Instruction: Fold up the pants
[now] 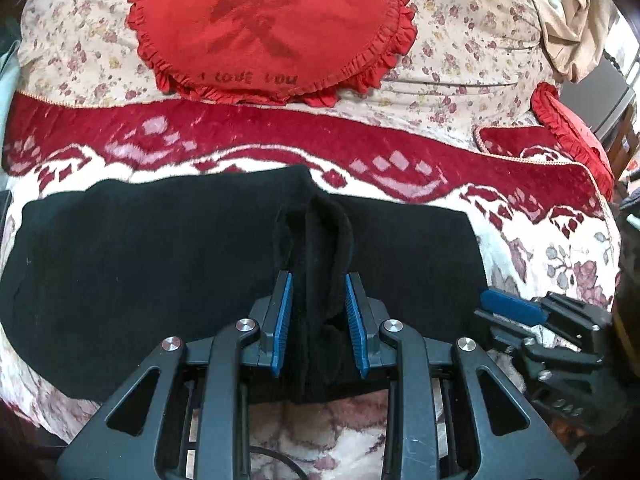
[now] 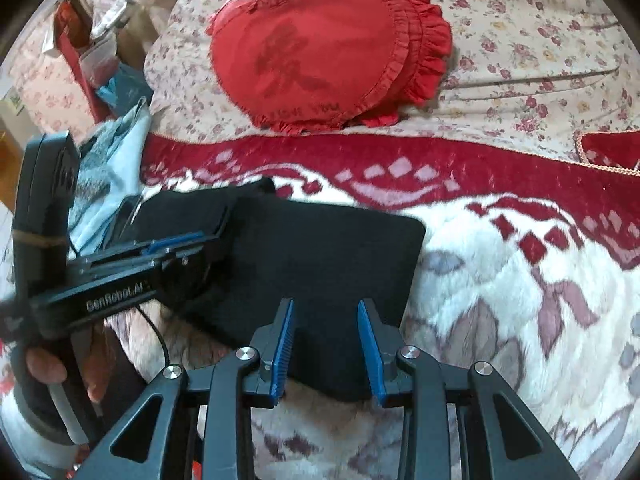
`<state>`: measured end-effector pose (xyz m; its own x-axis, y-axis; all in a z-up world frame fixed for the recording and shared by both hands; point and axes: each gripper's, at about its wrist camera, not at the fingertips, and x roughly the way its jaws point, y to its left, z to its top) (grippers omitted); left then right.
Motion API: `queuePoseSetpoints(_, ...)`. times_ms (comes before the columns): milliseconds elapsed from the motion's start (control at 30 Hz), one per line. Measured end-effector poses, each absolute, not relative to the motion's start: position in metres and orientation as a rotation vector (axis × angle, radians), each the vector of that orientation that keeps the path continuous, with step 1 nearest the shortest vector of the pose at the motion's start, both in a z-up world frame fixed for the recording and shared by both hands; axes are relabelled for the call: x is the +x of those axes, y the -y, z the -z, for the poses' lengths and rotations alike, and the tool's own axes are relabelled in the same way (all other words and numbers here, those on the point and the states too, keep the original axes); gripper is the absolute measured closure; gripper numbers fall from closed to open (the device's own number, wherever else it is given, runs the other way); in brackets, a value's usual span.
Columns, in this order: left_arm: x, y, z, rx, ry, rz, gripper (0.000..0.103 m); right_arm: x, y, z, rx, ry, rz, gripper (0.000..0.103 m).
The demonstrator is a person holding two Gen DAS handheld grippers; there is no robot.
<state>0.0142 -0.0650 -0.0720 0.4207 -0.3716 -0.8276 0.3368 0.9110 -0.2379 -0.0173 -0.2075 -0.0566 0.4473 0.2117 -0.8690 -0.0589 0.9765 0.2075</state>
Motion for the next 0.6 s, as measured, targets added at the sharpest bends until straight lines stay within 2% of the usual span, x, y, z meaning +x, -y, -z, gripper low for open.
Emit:
queuePoseSetpoints(167,0.011,0.054,0.064,-0.075,-1.046,0.451,0.077,-0.021,0.215,0.053,0.195,-1.084,-0.166,0.072)
queuePoseSetpoints(233,0.013,0.05,0.065,-0.106,-1.044,0.445,0.057,-0.022,0.222,0.048,0.213,-1.067,-0.144,0.072)
queuePoseSetpoints(267,0.016,0.047,0.067,-0.139,-1.046,0.44,0.043,-0.022,0.227,0.047,0.222,-1.063,-0.125,0.072)
queuePoseSetpoints(300,0.018,0.046,0.069,-0.161,-1.049,0.44,0.041,-0.023,0.232,0.048,0.237,-1.06,-0.103,0.07)
queuePoseSetpoints(367,0.02,0.049,0.073,-0.176,-1.06,0.444,0.041,-0.022,0.241,0.054,0.284,-1.058,-0.077,0.065)
queuePoseSetpoints(533,0.017,0.065,0.073,-0.108,-1.044,0.449,0.041,-0.012,0.254,0.084,0.476,-1.09,-0.136,0.062)
queuePoseSetpoints(567,0.017,0.068,0.075,-0.106,-1.049,0.448,0.046,-0.011,0.255,0.088,0.499,-1.09,-0.14,0.062)
queuePoseSetpoints(600,0.017,0.07,0.076,-0.101,-1.054,0.448,0.056,-0.01,0.257,0.089,0.527,-1.076,-0.151,0.062)
